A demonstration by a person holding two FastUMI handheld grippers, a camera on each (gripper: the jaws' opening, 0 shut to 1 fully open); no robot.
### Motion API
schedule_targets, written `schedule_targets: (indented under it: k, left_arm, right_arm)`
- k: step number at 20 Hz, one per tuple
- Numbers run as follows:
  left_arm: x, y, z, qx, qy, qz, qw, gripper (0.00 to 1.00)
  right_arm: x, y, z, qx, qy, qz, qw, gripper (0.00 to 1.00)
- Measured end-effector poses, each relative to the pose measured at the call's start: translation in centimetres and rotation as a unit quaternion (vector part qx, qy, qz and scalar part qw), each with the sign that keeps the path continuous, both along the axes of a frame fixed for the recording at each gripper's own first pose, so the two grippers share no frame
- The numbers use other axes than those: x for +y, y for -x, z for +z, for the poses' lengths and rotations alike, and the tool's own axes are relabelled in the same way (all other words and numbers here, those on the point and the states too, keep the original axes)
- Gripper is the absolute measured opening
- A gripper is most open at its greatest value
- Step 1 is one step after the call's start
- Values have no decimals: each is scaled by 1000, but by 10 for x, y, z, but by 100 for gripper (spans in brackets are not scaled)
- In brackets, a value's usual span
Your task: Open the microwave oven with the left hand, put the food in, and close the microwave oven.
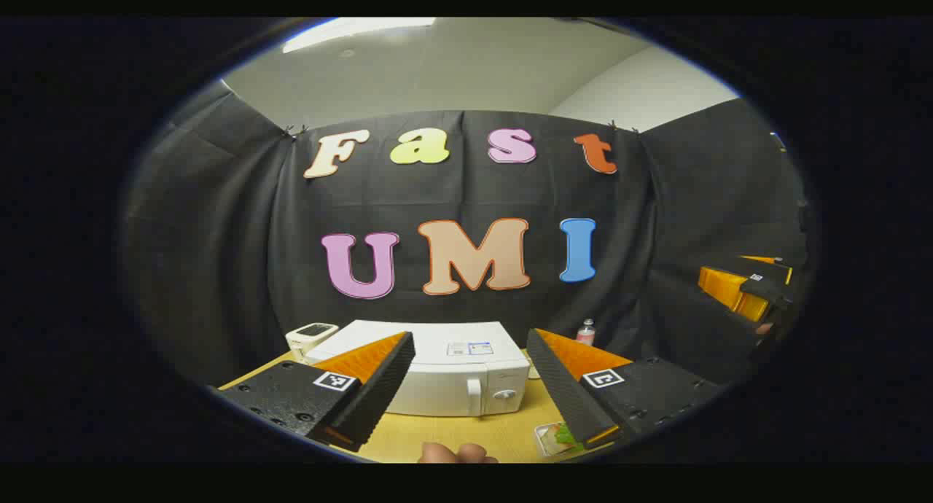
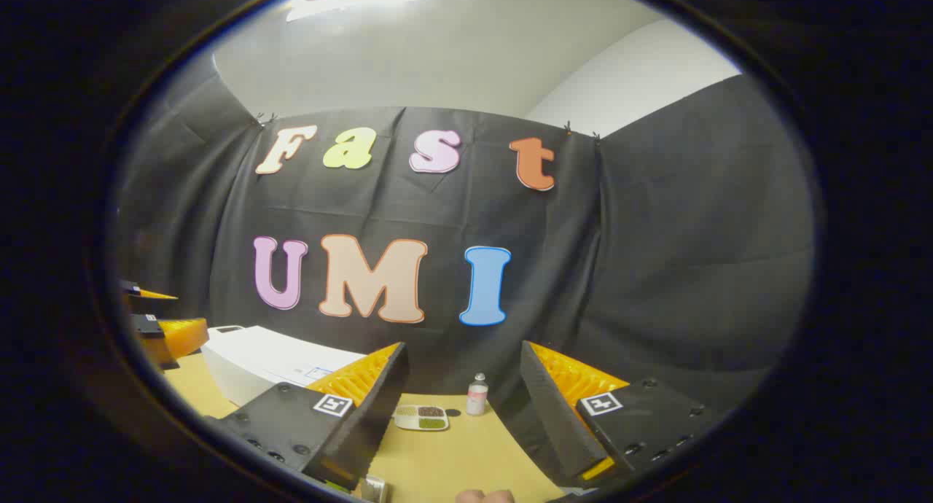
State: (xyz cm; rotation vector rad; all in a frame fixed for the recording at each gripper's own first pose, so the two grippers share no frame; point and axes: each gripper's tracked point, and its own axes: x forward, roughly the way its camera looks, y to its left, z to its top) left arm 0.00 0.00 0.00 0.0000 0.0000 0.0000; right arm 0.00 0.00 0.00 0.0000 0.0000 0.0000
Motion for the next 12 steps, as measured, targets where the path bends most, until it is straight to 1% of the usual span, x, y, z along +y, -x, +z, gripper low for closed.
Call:
schedule_targets:
  k: [3, 7, 8, 9, 11, 12]
  left_arm:
    - [2, -2, 2, -5, -4, 1, 1000, 97]
    - [6, -4, 0, -4, -7, -5, 1000, 97]
    - [8, -5, 0, -6, -7, -6, 1000, 100]
    - [9, -6, -1, -5, -8, -8, 1000, 97]
    - [11, -7, -2, -2, -6, -12, 1000, 97]
    - [11, -7, -1, -4, -4, -13, 1000, 98]
  right_arm:
    - [5, -3, 3, -2, 3, 3, 1000, 96]
    - [6, -3, 0, 6, 13, -3, 1000, 96]
    - [7, -2, 1, 5, 23, -4, 1000, 97]
    - [11, -4, 4, 2, 36, -4, 999, 97]
    - [16, -3, 12, -7, 59, -4, 998, 96]
    - [20, -2, 16, -11, 60, 0, 998, 96]
